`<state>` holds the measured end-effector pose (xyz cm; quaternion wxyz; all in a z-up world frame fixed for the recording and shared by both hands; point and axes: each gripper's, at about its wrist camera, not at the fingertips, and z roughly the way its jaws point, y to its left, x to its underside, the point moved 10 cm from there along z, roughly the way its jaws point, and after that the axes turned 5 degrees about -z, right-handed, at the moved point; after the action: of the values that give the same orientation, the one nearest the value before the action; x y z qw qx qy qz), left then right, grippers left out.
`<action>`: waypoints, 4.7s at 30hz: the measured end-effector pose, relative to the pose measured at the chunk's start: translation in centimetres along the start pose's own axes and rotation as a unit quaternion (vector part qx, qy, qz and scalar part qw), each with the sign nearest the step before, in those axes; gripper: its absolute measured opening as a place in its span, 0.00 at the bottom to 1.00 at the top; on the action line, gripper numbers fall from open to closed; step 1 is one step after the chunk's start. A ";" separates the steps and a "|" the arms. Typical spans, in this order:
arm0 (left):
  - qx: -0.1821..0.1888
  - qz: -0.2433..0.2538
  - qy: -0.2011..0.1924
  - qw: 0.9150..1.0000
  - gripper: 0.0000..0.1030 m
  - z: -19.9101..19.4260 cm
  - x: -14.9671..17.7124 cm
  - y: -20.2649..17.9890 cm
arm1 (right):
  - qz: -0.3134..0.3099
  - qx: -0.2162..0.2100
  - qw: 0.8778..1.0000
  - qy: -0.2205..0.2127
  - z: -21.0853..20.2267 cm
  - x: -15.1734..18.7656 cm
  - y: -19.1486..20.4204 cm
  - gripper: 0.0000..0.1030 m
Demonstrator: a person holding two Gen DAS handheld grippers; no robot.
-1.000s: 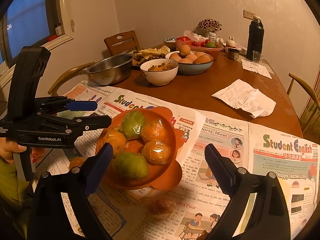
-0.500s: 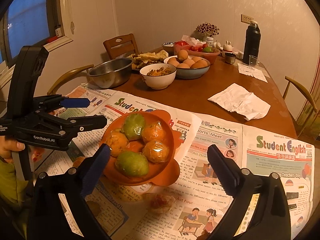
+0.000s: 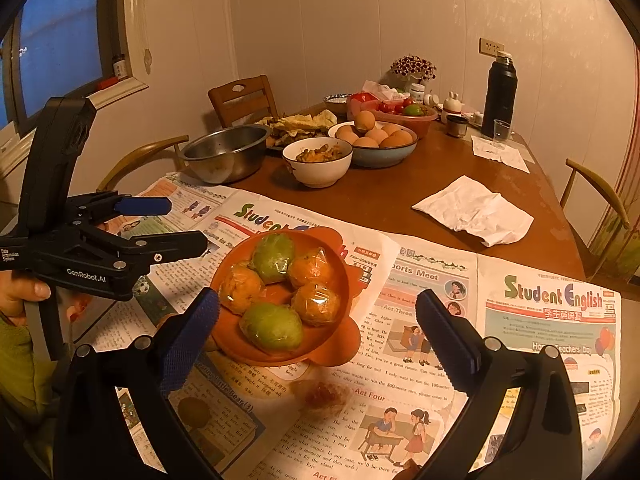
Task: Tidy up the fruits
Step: 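Withdraw both open tools from the plate toward the remaining loose fruits, then close the left tool on a wrapped orange while the right tool grasps a small brown round fruit, then carry the wrapped orange with the left tool toward the plate while the right tool carries its small fruit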
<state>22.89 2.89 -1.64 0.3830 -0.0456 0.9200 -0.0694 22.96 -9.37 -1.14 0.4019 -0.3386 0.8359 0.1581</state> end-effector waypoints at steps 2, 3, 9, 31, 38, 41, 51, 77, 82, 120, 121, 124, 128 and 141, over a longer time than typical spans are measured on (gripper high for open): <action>-0.001 -0.002 -0.002 1.000 0.90 -0.4 0.1 0.1 | -0.001 0.001 1.000 -0.002 -0.2 0.0 0.0 0.95; -0.001 -0.003 -0.004 1.000 0.90 -0.6 0.1 0.2 | -0.001 0.001 1.000 -0.003 -0.4 0.0 0.1 0.95; -0.003 -0.006 -0.008 1.000 0.90 -1.3 0.4 0.4 | -0.001 0.002 1.000 -0.008 -1.2 0.1 0.2 0.95; -0.016 -0.006 -0.002 1.000 0.90 -3.1 3.6 0.6 | -0.017 -0.015 1.000 -0.003 -2.8 2.5 2.7 0.95; -0.017 -0.006 0.014 1.000 0.90 -2.9 5.8 0.7 | -0.025 -0.027 0.999 0.012 -2.5 4.1 4.2 0.95; -0.018 -0.006 0.021 1.000 0.90 -2.8 6.8 0.7 | -0.028 -0.032 0.999 0.019 -2.2 4.7 4.8 0.95; -0.015 -0.008 0.033 0.999 0.90 -2.6 8.4 0.7 | -0.040 -0.045 0.997 0.042 -1.2 6.6 6.8 0.95; 0.008 -0.012 0.047 0.999 0.75 -1.7 9.4 -0.1 | -0.065 -0.056 0.994 0.068 0.5 8.3 8.9 0.91; 0.012 -0.007 0.051 0.999 0.70 -1.4 9.5 -0.5 | -0.075 -0.064 0.992 0.077 1.0 8.7 9.4 0.72; 0.044 -0.001 0.079 0.996 0.31 1.4 10.3 -1.4 | -0.065 -0.113 0.988 0.077 1.7 8.7 9.2 0.24; 0.046 -0.002 0.076 0.996 0.31 1.2 10.2 -1.4 | -0.064 -0.112 0.989 0.074 1.6 8.5 9.0 0.24; 0.048 -0.003 0.066 0.997 0.31 0.5 9.6 -1.4 | -0.059 -0.106 0.990 0.066 1.3 7.8 8.2 0.24; 0.047 -0.001 0.052 0.998 0.31 -0.2 8.4 -1.3 | -0.054 -0.097 0.992 0.054 0.9 6.7 7.1 0.24; 0.061 0.030 0.049 0.996 0.31 0.8 6.0 -3.7 | -0.040 -0.074 0.996 0.016 0.8 1.8 3.1 0.24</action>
<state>19.41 -1.66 -5.77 0.3410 0.0086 0.9328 -0.1162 20.44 -7.50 -3.06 0.3683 -0.4028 0.8142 0.1981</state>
